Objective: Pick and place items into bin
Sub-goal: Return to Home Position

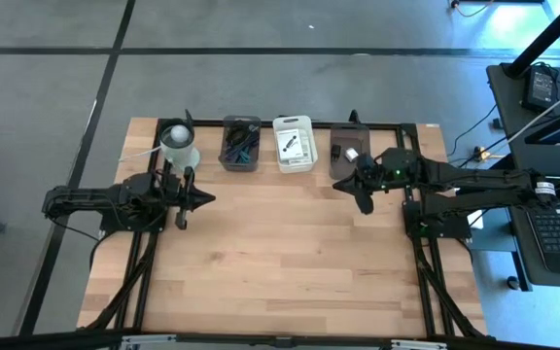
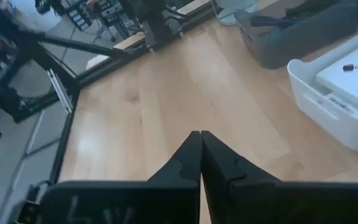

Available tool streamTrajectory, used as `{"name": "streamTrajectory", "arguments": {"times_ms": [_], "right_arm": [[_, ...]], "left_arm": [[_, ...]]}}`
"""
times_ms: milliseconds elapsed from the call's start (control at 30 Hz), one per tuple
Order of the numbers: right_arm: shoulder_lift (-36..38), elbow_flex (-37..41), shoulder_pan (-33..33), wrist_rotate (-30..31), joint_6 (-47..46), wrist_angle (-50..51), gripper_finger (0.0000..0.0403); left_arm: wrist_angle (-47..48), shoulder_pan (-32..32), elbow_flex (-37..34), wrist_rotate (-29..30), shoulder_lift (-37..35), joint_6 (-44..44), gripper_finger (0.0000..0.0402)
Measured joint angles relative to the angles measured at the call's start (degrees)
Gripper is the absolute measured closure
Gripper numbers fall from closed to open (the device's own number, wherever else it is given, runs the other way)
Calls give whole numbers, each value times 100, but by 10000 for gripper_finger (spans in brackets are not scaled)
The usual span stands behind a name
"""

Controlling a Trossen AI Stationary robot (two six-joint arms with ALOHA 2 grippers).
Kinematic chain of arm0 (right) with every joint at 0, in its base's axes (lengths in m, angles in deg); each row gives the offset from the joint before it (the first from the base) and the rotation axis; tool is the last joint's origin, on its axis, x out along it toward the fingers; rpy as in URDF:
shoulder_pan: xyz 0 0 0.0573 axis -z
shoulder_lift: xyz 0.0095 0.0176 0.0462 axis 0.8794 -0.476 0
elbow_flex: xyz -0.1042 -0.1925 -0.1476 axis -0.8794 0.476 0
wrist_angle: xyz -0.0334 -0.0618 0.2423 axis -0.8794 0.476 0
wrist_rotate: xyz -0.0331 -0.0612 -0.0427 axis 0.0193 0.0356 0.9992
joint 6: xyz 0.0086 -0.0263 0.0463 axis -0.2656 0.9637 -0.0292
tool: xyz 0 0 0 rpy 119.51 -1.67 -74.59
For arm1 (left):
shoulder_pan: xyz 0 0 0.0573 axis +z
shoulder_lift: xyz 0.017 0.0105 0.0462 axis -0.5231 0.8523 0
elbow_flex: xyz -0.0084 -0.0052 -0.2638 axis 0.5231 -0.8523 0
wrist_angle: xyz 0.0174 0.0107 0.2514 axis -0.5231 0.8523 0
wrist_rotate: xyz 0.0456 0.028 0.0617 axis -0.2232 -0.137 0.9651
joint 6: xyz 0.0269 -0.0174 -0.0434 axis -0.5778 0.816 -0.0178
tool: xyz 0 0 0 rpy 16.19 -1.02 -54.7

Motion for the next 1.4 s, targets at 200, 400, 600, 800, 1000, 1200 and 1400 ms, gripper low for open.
{"name": "streamTrajectory", "arguments": {"times_ms": [200,400,600,800,1000,1200,1400], "right_arm": [[46,141,-183,201,347,-74,400],[442,1271,-786,829,236,-1515,401],[1129,2103,-1286,866,167,-2110,402],[2138,2155,-1503,890,465,-1398,402],[3128,2155,-1582,889,875,-674,403],[3737,2220,-1580,891,1438,-688,403],[4267,3215,-1580,892,1393,-1984,403]], "left_arm": [[14,-2,0,117,0,503,398],[15,-2,0,99,0,699,398],[15,-2,0,99,0,699,398],[16,-2,0,99,0,699,398],[16,-2,0,99,0,699,398],[15,-2,0,97,0,699,398],[17,-2,0,98,0,699,398]]}}
